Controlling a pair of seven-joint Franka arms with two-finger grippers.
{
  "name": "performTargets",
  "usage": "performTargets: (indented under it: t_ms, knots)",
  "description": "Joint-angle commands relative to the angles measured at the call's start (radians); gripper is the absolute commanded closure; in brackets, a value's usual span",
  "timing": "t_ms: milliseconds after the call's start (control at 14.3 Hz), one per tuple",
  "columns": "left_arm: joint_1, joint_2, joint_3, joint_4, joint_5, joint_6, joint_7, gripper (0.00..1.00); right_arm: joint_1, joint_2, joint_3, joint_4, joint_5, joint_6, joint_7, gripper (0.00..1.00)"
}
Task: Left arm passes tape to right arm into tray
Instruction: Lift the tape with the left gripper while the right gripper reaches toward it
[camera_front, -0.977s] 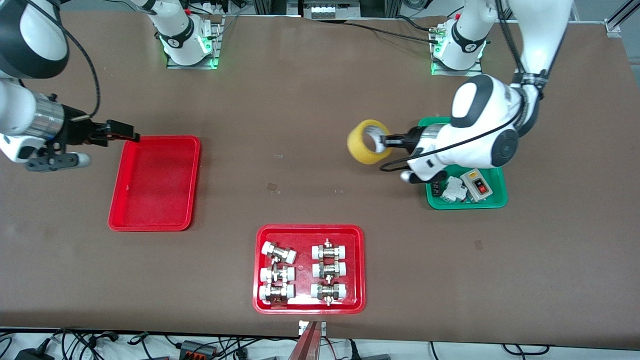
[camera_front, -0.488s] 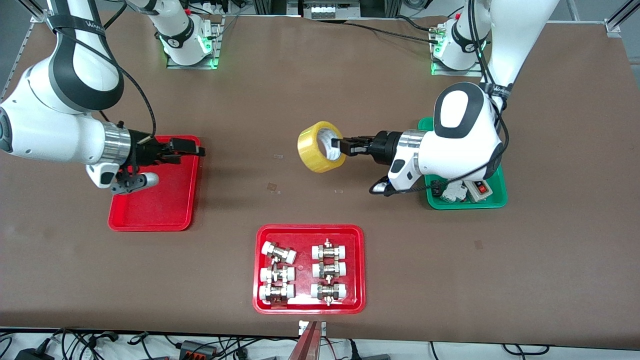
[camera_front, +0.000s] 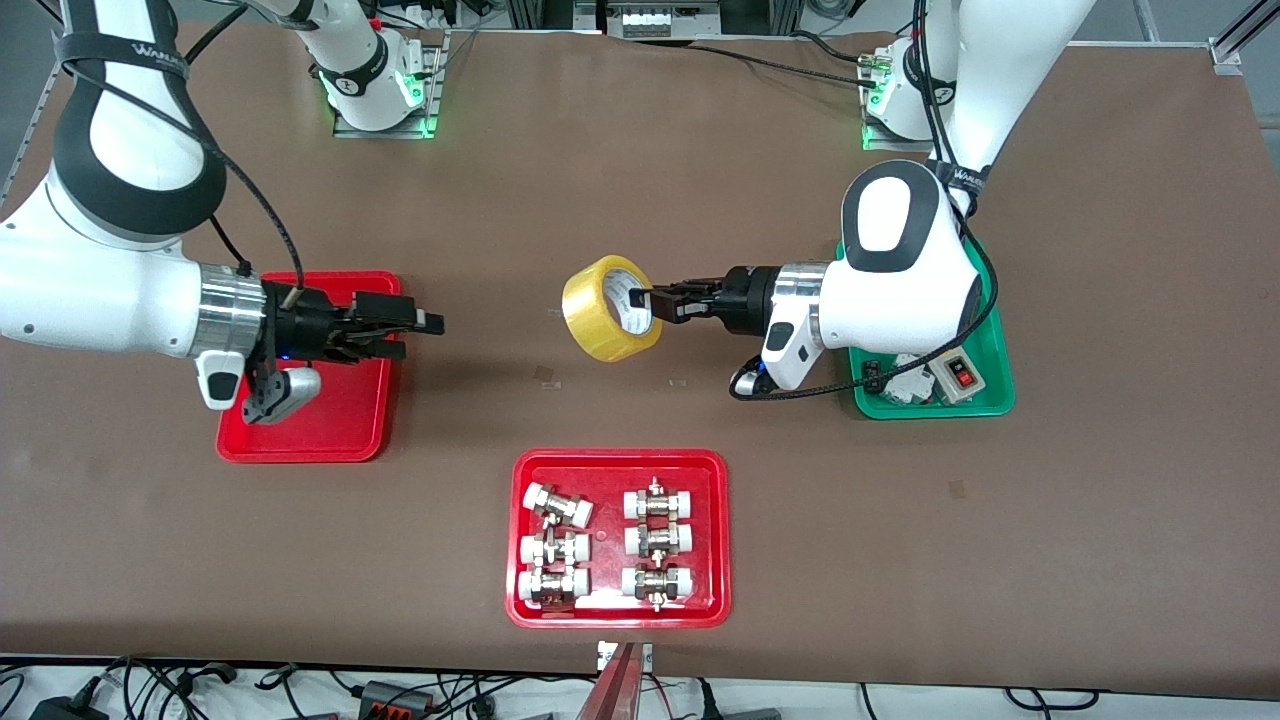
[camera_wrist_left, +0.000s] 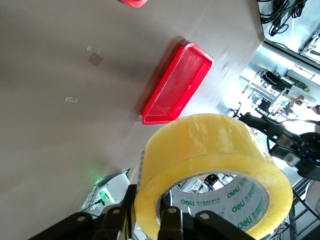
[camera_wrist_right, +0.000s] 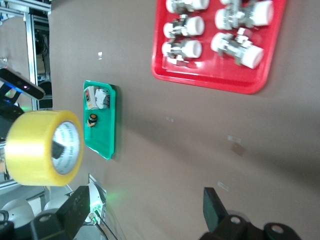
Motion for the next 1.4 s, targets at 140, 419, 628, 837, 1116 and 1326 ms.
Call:
performTargets:
  t_ms: [140,419,628,837,1116,1326]
  knots:
    - [-0.003,0.011,0.002,0.033,-0.018,-0.002,-0.011,0.90,0.100,0.023,-0.006,0.045,-0.004,0.056,0.012,0.00]
    - [-0.003,0.011,0.002,0.033,-0.023,-0.002,-0.011,0.91,0.186,0.023,-0.006,0.076,-0.004,0.137,0.194,0.00]
    - [-0.002,0.010,0.002,0.033,-0.021,-0.003,-0.011,0.91,0.250,0.019,-0.006,0.091,-0.007,0.173,0.340,0.00]
    - [0.000,0.010,0.002,0.033,-0.023,-0.005,-0.009,0.91,0.304,0.025,-0.006,0.111,-0.091,0.222,0.443,0.00]
    - [-0.002,0.010,0.002,0.033,-0.024,-0.003,-0.008,0.91,0.316,0.023,-0.007,0.111,-0.095,0.228,0.460,0.00]
    - [-0.002,0.011,0.002,0.033,-0.024,-0.003,-0.008,0.91,0.318,0.025,-0.007,0.111,-0.131,0.228,0.460,0.00]
